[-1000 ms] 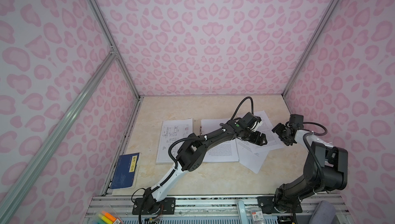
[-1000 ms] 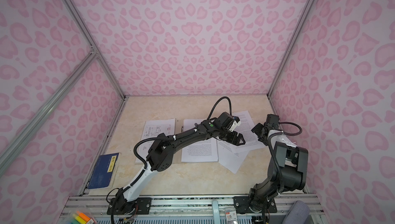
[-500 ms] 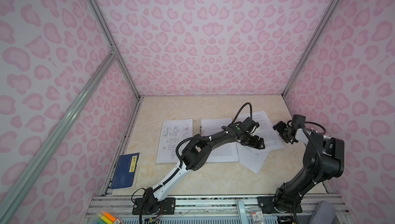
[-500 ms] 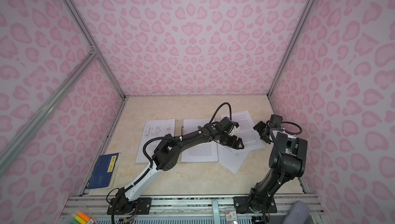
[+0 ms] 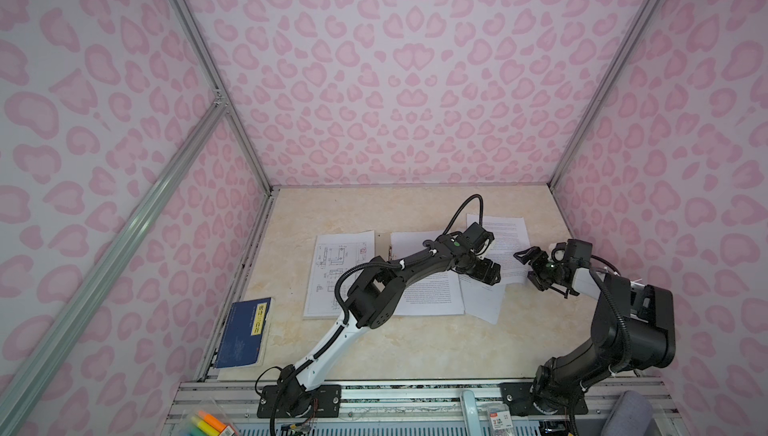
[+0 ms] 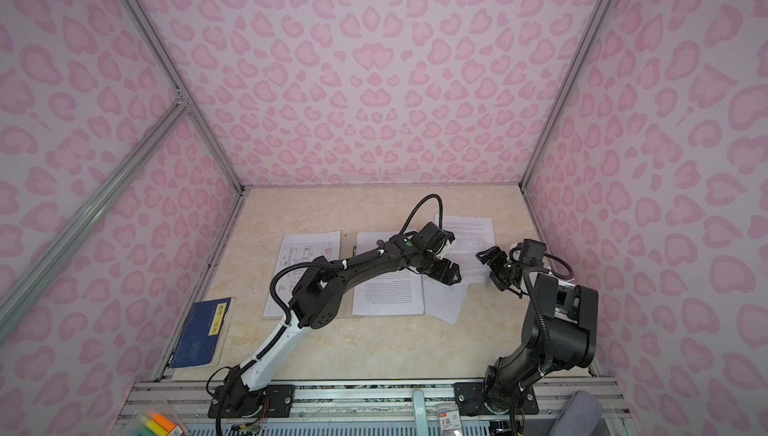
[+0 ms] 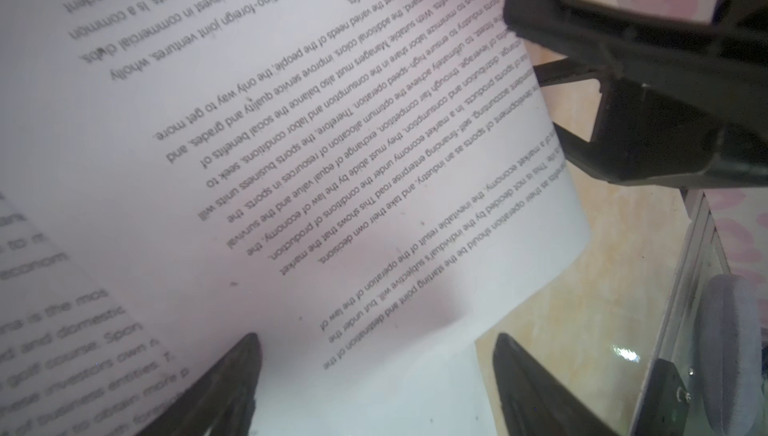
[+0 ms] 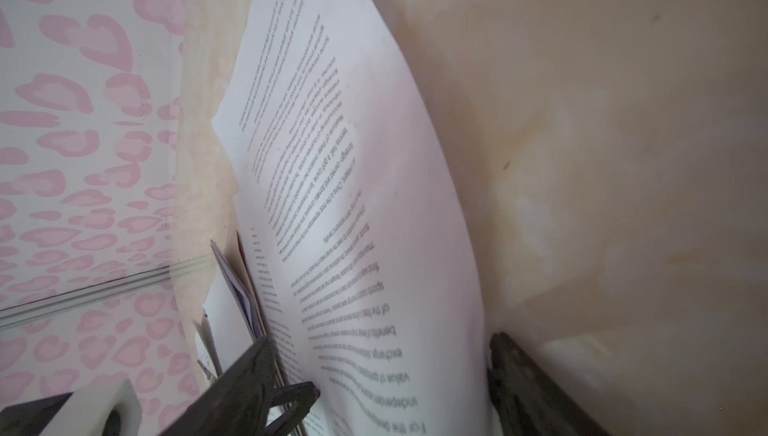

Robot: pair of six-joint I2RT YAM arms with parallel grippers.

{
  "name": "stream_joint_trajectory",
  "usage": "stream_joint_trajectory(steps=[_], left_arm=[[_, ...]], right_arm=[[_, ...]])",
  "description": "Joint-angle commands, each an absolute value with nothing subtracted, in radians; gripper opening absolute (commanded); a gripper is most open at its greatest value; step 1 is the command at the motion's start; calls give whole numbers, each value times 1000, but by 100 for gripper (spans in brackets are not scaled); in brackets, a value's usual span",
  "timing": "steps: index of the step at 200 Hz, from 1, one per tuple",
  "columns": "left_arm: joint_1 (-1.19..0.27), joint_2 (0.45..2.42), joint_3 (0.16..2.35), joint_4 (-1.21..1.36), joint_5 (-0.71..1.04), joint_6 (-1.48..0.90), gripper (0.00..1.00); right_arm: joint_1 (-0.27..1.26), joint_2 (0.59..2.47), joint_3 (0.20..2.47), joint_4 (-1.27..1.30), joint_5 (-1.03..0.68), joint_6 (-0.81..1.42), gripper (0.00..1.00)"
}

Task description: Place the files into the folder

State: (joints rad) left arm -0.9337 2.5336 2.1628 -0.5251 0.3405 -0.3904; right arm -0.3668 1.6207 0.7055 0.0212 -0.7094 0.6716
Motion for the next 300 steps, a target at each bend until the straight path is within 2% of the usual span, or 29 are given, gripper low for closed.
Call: stream_joint_trajectory(steps=[1,37,69,105,130,166,191,222,276,290,300], left_arm=[[-930,2555,2145,-703,273,-374,89],[-932,2547,2121,-706,273,-364,88],[-941,2522,2095,-703,268,-352,88],[-945,2520,2087,-711,276,-345,88],[-946,2516,2079,-708,280,-346,87],[-945,2515,2082,-706,279,-345,87],[-943,2510,2075,-704,279,-345,87],[-939,2501,2062,-693,288,-348,87],[-936,2476,2071,-692,328,-346,87],[-936,2454,2088,-694,335,-337,87],[-936,2440,2106,-693,353,-329,87]], right_arm=[[-365,1644,687,94,-812,748,83],[-348,1652,745,208,-798,747,84],[-335,1803,874,339,-934,794,83],[-317,1936,1048,241,-1000,734,79],[-310,1909,1105,57,-915,584,79],[-302,1893,1117,10,-917,557,76],[-295,1895,1131,-52,-891,518,69],[-277,1892,1157,-150,-786,464,57],[-250,1868,1179,-213,-688,423,14],[-243,1847,1177,-221,-667,423,1],[-235,1824,1178,-232,-655,429,0]])
